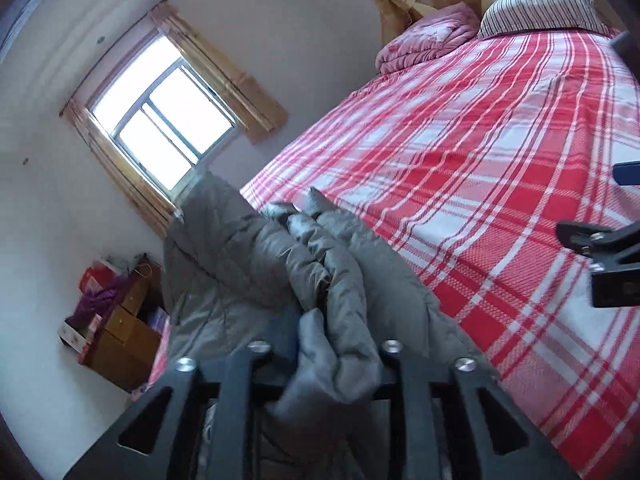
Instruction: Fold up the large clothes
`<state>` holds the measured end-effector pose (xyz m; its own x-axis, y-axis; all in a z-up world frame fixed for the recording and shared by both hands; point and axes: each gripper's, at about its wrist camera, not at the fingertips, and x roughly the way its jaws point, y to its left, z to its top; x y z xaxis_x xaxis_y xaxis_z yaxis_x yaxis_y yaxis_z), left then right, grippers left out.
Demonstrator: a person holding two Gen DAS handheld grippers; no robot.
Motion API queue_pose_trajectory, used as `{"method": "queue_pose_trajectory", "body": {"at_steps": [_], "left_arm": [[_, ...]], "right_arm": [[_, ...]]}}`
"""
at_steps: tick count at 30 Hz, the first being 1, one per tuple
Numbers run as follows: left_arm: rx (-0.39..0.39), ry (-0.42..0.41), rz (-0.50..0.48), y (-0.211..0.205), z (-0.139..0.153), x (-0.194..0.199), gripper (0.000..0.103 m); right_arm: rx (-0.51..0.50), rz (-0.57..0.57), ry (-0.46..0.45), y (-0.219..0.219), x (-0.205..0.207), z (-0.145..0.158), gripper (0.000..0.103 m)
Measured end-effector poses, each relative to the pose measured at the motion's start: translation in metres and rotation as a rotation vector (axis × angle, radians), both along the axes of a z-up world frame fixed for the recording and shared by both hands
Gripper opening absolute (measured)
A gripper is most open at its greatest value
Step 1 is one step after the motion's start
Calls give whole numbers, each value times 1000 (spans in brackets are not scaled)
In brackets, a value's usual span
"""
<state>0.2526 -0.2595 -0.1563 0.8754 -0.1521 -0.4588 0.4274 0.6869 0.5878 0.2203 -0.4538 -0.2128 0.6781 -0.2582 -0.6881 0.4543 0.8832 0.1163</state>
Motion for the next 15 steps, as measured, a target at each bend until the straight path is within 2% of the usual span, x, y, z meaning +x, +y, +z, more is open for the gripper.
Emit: {"method": "queue_pose_trajectory", "body": {"at_steps": [1,3,5,7,9,11,12,15], "left_arm": [[-22,-8,-10,5,12,-6,41],[-71,-57,-38,15,38,-22,81],[-139,-116,-56,33,66,-35,98],[-184,-138,-43,49,83,-34,98],[-205,-155,57,71,96,-8,98],[-221,-167,213,99,99,34,98],[-219,-154,342,120,98,67,98],[-270,-72,621,179,89,146,98]], "right_arm": [[-4,0,1,0,1,0,103],[-16,0,1,0,1,3,103],[-41,-4,-8,-1,1,10,103],[-54,-8,-13,-2,2,18,98],[-77,-3,-17,-1,7,32,91],[-115,16,-23,7,16,55,85],[-125,34,-32,13,22,66,83],[-191,98,-66,46,47,111,83]]}}
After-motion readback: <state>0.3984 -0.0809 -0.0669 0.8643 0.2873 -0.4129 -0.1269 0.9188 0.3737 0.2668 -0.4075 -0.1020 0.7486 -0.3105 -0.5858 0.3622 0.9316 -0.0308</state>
